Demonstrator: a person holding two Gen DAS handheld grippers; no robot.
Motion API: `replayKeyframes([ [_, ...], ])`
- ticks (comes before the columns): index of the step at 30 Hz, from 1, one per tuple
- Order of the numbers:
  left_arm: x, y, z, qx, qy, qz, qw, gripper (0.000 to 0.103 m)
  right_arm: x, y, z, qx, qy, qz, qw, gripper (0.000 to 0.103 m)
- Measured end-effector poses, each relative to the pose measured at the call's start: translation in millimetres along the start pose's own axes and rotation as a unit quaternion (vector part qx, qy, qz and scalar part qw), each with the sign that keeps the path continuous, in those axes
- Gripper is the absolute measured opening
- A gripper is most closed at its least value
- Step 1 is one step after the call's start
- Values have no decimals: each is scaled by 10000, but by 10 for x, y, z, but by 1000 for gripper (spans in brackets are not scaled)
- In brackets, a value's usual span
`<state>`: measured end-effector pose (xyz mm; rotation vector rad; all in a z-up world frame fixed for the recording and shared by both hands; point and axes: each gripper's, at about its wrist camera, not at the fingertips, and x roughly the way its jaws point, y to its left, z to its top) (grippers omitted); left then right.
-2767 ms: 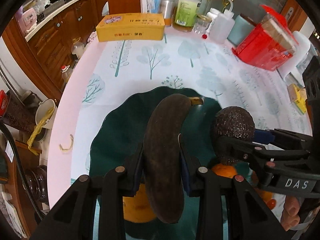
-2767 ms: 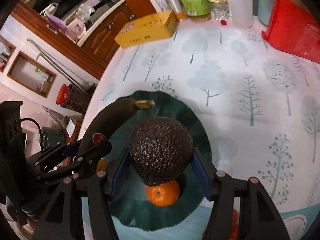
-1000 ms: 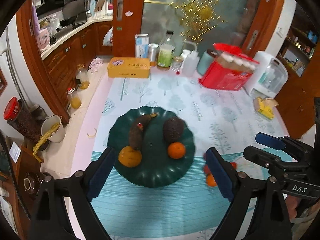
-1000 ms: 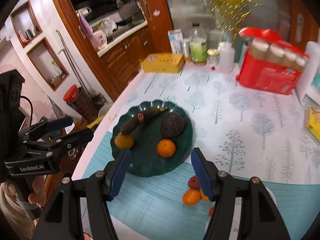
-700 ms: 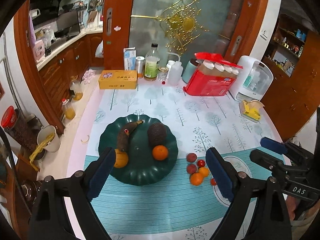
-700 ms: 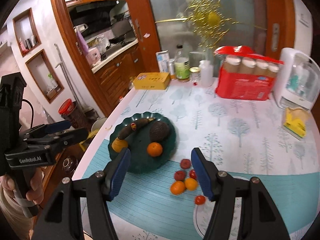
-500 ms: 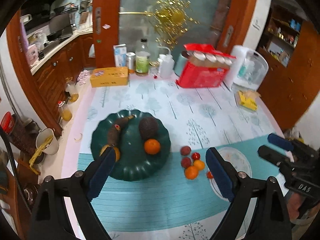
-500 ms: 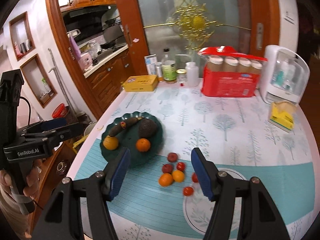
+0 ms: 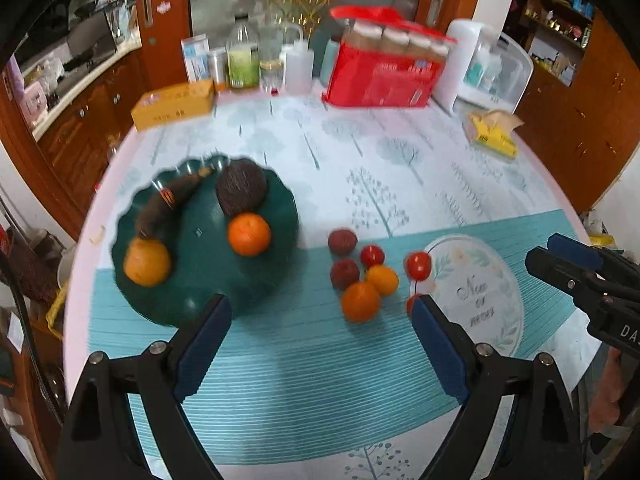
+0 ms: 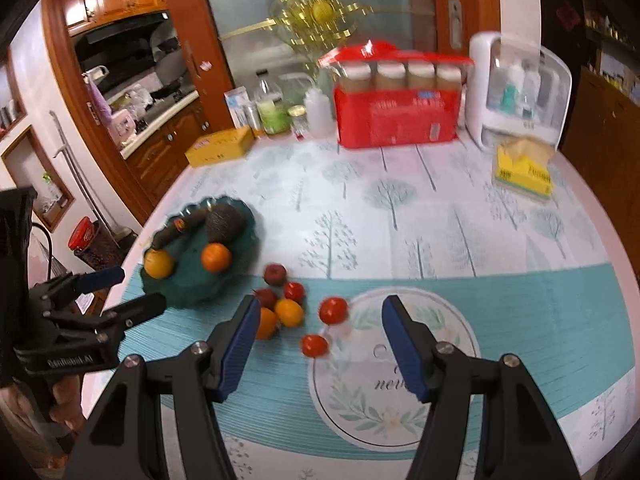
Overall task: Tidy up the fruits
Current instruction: 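Grasp a tangerine with the left tool while the right tool grasps a cherry tomato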
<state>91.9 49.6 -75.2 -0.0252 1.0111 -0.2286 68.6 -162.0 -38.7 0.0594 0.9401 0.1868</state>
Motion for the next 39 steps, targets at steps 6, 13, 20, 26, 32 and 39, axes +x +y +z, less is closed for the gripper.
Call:
replayKeyframes([
  [6,511,-55,-109,-237,424,-57,9988,89,413,-152,-101,32,467,146,9988,63],
  [13,989,-145,-106,-507,870,-211,9947,74,868,-232,-78,-120,880,477,9949,47],
  [20,1335,-265,-65,-527,1193,-253,9911,55,1327,-277,-8,-230,1144,709,9906,41],
  [26,1423,-310,-15,-470,1174,-218,9917,51,1613,-288,18,-248,1354,986,9856,37],
  [32,1454,-342,23,-382,1140,-220,9925,37,1691,-190,6,-372,1353,1082,9842,33],
  [39,1404,-266,-6,-556,1098,-340,9918,35,1668,-219,-23,-270,1375,1133,9836,31],
])
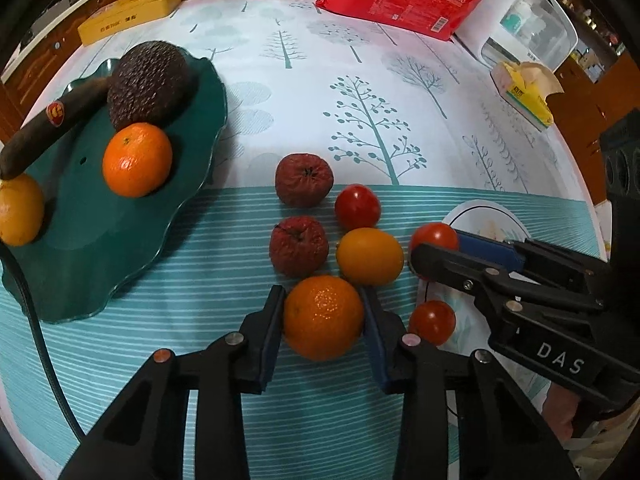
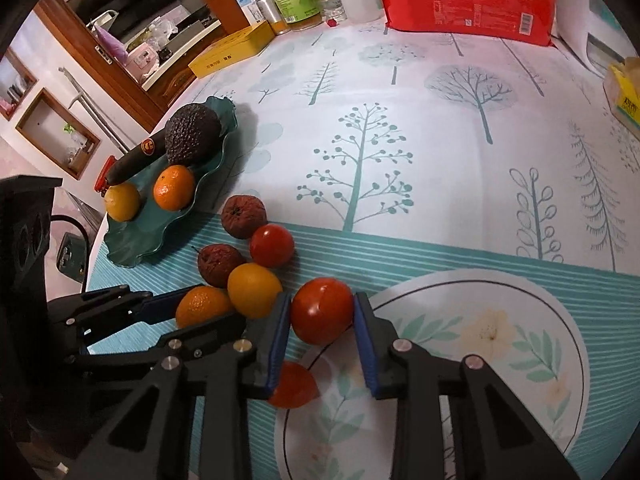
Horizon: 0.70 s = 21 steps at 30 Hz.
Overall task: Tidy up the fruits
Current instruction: 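Grasp a tangerine with the left tool while the right tool grasps a cherry tomato, then carry the tangerine and tomato onto the green plate and lower them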
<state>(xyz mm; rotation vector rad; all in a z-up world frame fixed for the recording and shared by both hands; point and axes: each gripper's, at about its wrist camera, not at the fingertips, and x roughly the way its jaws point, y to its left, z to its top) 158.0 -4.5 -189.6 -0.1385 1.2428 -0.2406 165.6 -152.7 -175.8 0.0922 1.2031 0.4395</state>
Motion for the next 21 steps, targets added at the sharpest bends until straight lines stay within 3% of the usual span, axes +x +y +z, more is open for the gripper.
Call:
replayKeyframes([
  [17,-622,103,-399,241,-180,-202,9993,35,-630,377,-344,154,-405,-201,9989,31],
  [21,-897,222,-490,306,-322,-24,9990,35,-795,642,-440,70,-515,-301,9982,31],
])
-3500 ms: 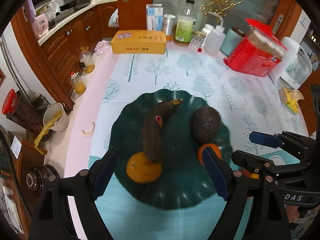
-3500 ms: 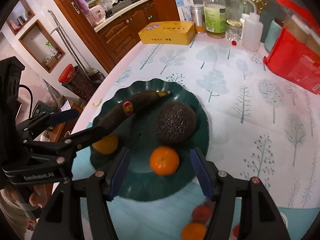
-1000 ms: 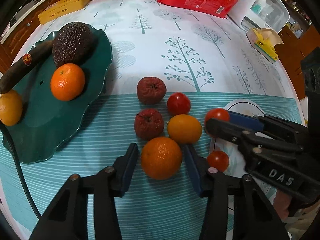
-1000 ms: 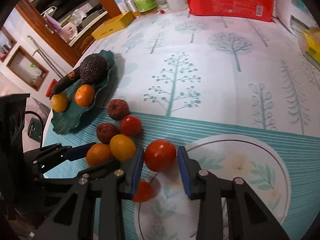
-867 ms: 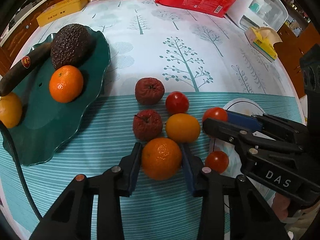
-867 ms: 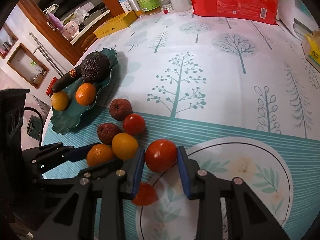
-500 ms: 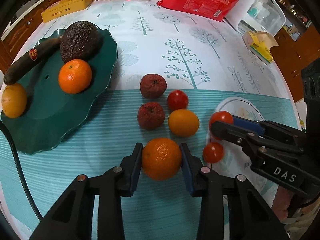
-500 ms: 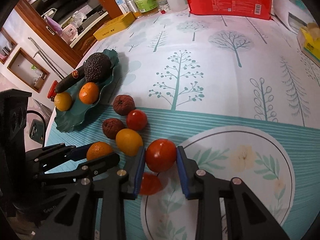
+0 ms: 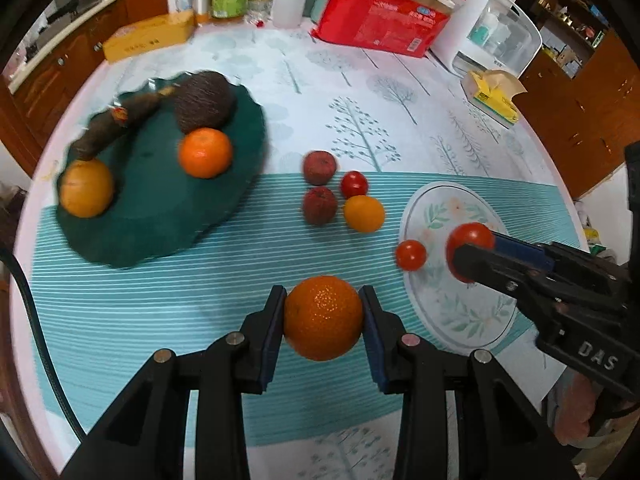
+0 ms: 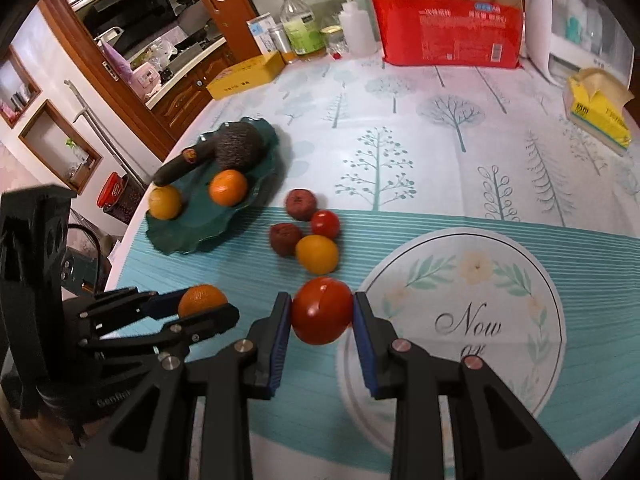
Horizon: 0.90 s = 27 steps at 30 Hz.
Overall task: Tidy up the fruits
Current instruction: 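Carry the tangerine and tomato onto the green plate and lower them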
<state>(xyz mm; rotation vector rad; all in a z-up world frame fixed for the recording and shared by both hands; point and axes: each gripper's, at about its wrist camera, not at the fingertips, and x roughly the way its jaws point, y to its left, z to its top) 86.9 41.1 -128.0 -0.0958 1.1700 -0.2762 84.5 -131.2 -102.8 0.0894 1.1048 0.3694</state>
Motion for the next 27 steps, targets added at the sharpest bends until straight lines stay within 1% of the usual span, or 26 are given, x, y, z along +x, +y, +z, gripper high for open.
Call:
replayKeyframes([
  [2,-119,62,-1,18,-52,82,10000,35,-96,135,-23,-47,-79,-4,10000,31],
  [9,-736,398,-52,18,-510,370,9980,35,-458,679,-20,-540,-427,-74,9976,31],
  [13,-1003,622,27,-137,-693,358,9969,35,-658,987,69,-874,-683,-52,9938,31],
  [16,-1262,768,134,-209,-921,356,9949,35,-764,1187,194,-1039,-830,35,9911,31],
  [21,-1717,984,379,-240,-1406,548,9883,35,-885,1419,486,-1175,-1026,222,9875,31],
  [24,-1861,1090,550,-264,-1507,621,9863,35,-930,1539,723,-1263,-1130,306,9851,31],
  [27,-1922,1221,748,-259,-1512,713,9856,35,-915,1663,939,-1408,-1209,330,9821,31],
])
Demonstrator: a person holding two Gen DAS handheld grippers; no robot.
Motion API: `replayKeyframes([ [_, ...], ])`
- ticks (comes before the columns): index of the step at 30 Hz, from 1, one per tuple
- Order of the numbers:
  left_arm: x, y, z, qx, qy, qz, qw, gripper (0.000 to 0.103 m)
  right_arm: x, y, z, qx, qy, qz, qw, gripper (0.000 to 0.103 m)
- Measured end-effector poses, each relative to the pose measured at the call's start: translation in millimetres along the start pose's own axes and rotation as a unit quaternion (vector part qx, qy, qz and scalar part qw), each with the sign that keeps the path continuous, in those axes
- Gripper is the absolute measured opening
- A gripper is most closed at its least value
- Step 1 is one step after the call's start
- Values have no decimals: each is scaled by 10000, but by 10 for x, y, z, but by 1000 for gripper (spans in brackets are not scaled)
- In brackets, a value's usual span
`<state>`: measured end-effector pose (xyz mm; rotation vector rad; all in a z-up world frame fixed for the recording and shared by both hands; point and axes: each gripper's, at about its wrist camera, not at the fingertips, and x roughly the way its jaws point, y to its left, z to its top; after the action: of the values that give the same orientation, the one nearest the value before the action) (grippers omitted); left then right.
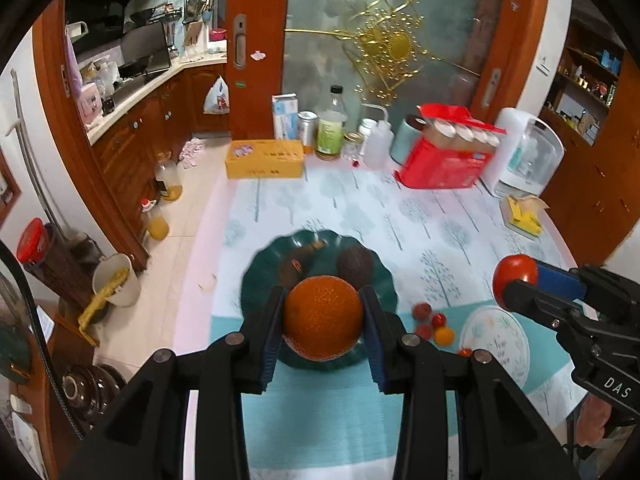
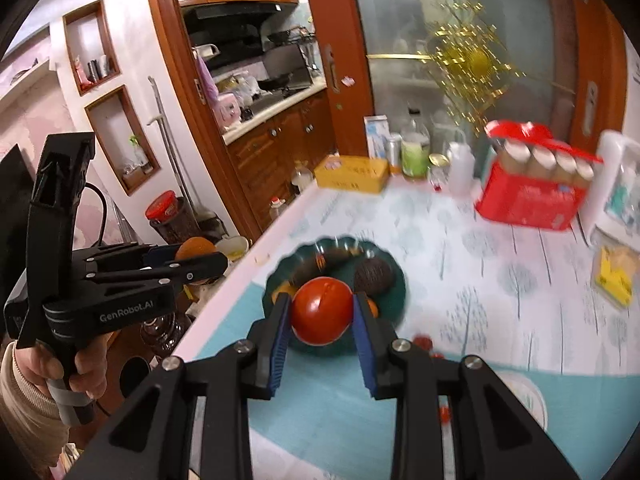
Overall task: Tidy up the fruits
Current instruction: 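Carry the tangerine and tomato onto the green plate and lower them, then open the left tool on the tangerine while the right tool releases the tomato, then lift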
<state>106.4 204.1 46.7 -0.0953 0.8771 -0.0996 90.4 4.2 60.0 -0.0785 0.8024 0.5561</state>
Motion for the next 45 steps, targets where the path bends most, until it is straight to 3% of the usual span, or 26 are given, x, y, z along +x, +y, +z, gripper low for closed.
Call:
replayKeyframes([
  [4,238,93,232,93,106,176,9997,35,265,23,253,-93,46,-18,9999,31],
  [9,820,191,390,-5,540,186,9984,35,873,-97,341,79,362,-25,9993,31],
  [21,2240,165,180,-192,1429,-215,9893,35,2115,-378,-286,447,1631,156,9855,31],
  [24,2448,151,92,-177,1554,-221,9874,36,2279,-460,-428,581,1845,186,9809,31],
  [26,2477,92,85,-3,1433,-241,9894,36,2355,-494,-490,630,1913,229,9792,31],
  [34,2694,9,53,158,1600,-433,9860,36,2383,-349,-508,224,1714,377,9842,32],
  [36,2705,6,47,123,1639,-527,9850,41,2375,-299,-525,44,1677,332,9853,32],
  [38,2680,4,60,56,1608,-681,9846,62,2370,-252,-537,-136,1666,283,9855,33],
  [40,2624,-8,83,15,1500,-688,9863,76,2350,-226,-549,-278,1634,219,9859,44],
  [42,2570,-29,99,41,1438,-701,9871,77,2311,-201,-567,-375,1567,137,9868,50],
  [45,2502,-54,105,110,1431,-654,9875,78,2242,-184,-575,-416,1498,125,9878,50],
])
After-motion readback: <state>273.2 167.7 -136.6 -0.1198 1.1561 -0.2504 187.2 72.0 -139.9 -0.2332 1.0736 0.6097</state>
